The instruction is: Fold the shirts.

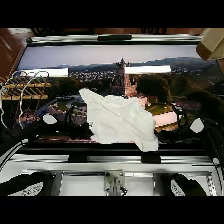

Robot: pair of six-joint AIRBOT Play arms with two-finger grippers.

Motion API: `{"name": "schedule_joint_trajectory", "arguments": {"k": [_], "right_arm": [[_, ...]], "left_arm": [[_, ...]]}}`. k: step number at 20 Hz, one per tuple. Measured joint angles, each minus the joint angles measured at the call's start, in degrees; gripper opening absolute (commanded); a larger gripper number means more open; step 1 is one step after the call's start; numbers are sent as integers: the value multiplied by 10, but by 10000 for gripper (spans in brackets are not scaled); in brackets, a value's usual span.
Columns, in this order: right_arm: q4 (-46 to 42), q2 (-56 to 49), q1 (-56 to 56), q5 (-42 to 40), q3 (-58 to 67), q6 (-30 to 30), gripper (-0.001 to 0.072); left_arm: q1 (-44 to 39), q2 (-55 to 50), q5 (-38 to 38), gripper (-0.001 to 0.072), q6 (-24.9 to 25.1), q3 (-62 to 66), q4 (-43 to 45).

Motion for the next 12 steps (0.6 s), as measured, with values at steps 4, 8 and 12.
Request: {"name": "schedule_joint_trajectory", "arguments": {"k": [4, 8, 12], "right_arm": [[23, -61, 14, -37, -12, -38, 544], [52, -118, 46, -60, -14, -70, 542], [72, -150, 79, -99, -13, -54, 70]], "left_arm": [[0, 4, -7, 33, 0, 4, -1], [0, 7, -8, 33, -1, 6, -2], [0, 8, -5, 32, 0, 16, -2]]}}
